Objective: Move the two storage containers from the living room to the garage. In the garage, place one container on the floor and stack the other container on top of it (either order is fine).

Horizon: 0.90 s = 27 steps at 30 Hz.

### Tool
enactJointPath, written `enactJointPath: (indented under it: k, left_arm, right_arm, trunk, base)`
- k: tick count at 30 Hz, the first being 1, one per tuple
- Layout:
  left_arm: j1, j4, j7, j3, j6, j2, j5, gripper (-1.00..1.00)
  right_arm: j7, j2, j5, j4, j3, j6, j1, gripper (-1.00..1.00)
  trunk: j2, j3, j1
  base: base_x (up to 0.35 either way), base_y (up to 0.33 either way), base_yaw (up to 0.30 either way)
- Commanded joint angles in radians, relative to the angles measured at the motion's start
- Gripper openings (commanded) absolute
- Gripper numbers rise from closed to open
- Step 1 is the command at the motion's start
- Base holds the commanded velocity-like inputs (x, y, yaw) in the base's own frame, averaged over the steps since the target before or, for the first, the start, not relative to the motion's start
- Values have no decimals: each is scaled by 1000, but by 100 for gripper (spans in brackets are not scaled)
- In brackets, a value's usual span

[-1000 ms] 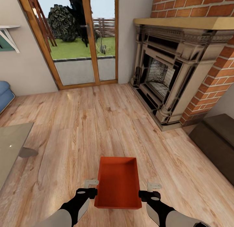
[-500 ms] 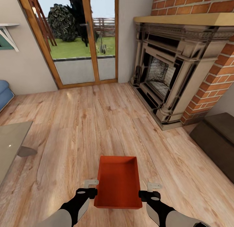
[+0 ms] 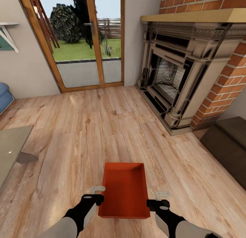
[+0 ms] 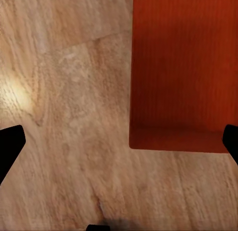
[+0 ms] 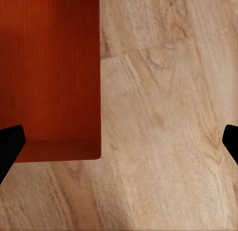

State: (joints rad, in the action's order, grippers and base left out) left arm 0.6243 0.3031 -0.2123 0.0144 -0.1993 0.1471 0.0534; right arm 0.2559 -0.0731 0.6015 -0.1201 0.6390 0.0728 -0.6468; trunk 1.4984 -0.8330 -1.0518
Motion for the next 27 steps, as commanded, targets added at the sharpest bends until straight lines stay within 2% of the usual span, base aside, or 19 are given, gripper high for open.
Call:
enactJointPath:
  k: [1,11,27]
  left_arm:
    - [0,3,-3,1,-7,0,6,100]
    - [0,30,-3,1,-9,-3,8,100]
    - [0,32,-4,1,-8,-3,9,100]
  right_arm:
    - [3,0,11,0,8,4,-1,100]
    - [3,17,11,-11,8,7,-1,100]
    - [5,12,11,-27,7,2,-35,100]
  trunk:
    - [8,-4,-4]
    - [78,-35,-42]
    - [190,-85,-104]
  base:
    - [0,0,0]
    - [0,0,0]
    - [0,0,0]
